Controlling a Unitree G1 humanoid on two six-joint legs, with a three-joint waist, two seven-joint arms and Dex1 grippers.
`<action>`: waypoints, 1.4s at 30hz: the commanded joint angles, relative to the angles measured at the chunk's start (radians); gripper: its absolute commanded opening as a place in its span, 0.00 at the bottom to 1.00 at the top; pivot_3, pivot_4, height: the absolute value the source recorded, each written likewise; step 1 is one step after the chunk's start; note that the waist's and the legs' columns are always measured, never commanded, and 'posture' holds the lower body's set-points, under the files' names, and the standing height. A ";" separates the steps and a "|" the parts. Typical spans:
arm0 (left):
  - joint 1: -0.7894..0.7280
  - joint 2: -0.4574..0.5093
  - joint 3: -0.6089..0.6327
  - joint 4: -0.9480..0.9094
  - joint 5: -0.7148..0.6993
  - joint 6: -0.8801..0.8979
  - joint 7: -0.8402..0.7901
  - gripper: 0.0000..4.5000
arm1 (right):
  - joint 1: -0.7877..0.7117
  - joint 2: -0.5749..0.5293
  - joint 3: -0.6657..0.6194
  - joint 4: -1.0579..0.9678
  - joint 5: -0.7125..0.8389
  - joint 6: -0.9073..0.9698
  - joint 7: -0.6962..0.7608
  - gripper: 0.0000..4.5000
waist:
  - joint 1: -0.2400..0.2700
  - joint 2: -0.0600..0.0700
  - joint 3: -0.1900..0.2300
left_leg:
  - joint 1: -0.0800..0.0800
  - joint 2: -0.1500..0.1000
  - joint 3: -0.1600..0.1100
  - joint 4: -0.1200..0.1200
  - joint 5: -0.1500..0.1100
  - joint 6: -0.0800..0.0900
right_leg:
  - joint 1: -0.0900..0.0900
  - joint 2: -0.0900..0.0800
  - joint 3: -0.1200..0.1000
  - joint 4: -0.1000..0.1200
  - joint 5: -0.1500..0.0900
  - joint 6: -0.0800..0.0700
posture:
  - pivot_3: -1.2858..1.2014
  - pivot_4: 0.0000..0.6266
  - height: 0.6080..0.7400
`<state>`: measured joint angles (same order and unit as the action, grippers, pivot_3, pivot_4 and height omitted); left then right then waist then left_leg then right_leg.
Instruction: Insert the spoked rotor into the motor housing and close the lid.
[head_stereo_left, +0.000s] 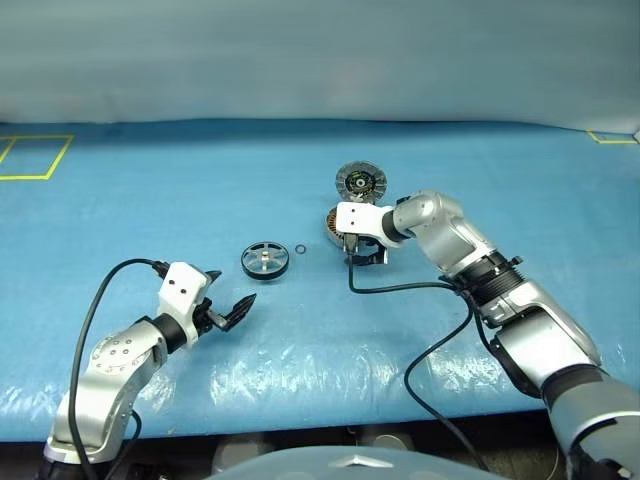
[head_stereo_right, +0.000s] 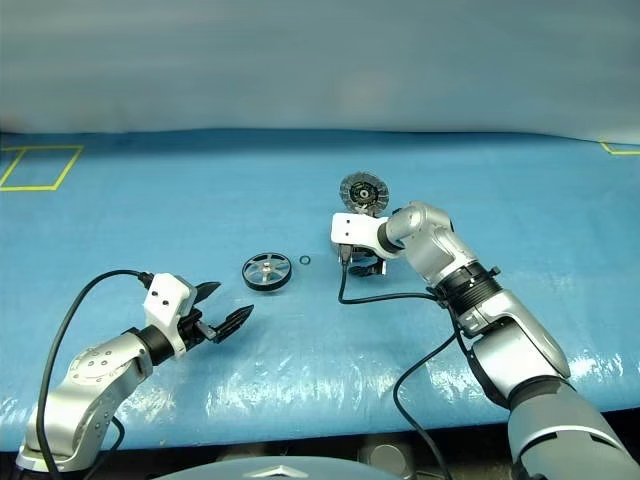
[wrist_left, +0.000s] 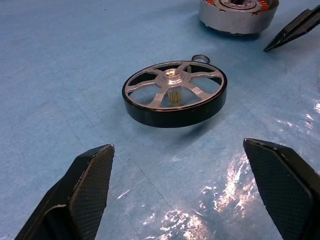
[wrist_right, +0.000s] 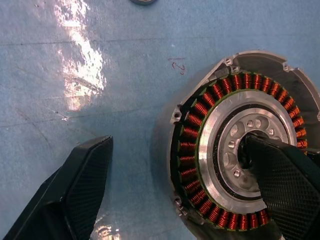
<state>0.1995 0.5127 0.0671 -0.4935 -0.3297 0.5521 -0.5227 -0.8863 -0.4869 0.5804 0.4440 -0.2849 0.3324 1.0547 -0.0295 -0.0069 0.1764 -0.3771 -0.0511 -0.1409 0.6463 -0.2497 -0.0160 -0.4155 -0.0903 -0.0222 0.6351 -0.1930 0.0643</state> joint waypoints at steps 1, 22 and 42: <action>0.000 -0.007 -0.002 -0.014 0.008 -0.026 0.006 1.00 | -0.023 0.025 0.026 0.056 -0.028 -0.024 0.042 0.78 | -0.001 0.000 0.000 | 0.000 0.000 0.000 0.000 0.000 0.000 | 0.000 0.000 0.000 0.000 0.000 0.000 | 0.52 0.24 1.00; 0.000 -0.018 -0.011 0.003 0.008 -0.028 0.001 1.00 | 0.397 -0.021 -0.024 -0.623 0.007 0.321 0.113 0.51 | 0.005 -0.003 -0.009 | 0.001 0.004 0.000 -0.001 -0.002 -0.001 | 0.001 0.005 0.003 -0.001 0.000 -0.001 | 0.52 0.24 1.00; 0.000 -0.004 -0.019 0.000 0.000 -0.005 -0.011 1.00 | 0.624 0.119 0.095 -1.013 0.029 0.651 -0.129 0.51 | -0.008 -0.007 -0.014 | 0.011 0.018 0.005 -0.001 -0.007 -0.010 | 0.002 0.018 0.006 0.006 -0.008 -0.013 | 0.52 0.24 1.00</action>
<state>0.2046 0.4989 0.0468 -0.4742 -0.3255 0.5454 -0.5262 -0.2796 -0.3785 0.6243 -0.5729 -0.3079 0.9711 0.9149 -0.0370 -0.0138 0.1627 -0.3654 -0.0319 -0.1353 0.6448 -0.2578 -0.0266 -0.4135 -0.0713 -0.0165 0.6415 -0.2009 0.0512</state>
